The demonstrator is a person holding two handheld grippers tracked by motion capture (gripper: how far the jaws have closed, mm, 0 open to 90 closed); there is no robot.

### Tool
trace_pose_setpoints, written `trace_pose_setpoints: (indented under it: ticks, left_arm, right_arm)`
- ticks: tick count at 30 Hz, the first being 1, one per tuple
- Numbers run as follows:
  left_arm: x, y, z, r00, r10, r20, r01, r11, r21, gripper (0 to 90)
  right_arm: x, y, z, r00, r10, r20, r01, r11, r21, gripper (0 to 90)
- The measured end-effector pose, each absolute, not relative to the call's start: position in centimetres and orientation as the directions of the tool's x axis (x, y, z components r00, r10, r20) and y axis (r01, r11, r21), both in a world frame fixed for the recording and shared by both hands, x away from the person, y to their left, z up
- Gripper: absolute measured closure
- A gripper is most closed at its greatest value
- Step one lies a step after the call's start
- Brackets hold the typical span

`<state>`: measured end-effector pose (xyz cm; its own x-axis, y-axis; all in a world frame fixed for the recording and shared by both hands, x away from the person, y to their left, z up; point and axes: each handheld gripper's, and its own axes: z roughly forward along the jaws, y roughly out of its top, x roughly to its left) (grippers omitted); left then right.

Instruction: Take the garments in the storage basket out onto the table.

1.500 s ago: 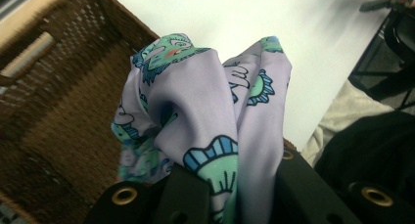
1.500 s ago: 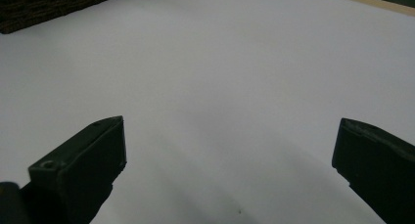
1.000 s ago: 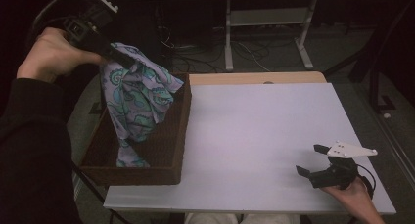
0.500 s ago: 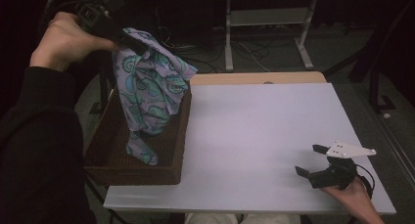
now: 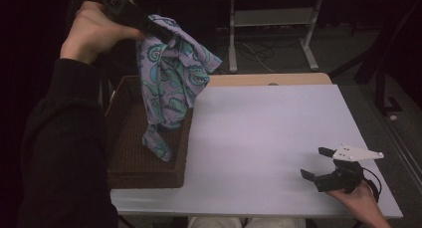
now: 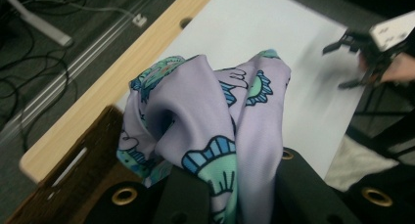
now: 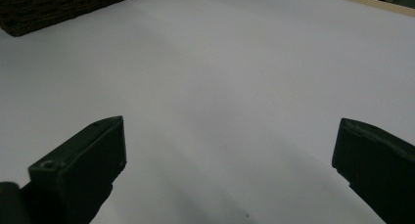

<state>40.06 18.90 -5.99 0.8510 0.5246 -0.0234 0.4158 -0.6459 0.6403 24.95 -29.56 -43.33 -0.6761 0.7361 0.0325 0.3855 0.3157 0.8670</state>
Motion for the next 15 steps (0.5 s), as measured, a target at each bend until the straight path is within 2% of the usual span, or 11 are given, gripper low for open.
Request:
trace_pose_setpoints:
  ticks: [15]
  left_arm:
    - [40.9, 15.0, -5.7, 0.854, 0.520, -0.033, 0.387, -0.592, 0.707, 84.3]
  right_arm:
    - [24.9, -29.6, -43.4, -0.678, 0.734, 0.036, 0.391, 0.319, 0.864, 0.0]
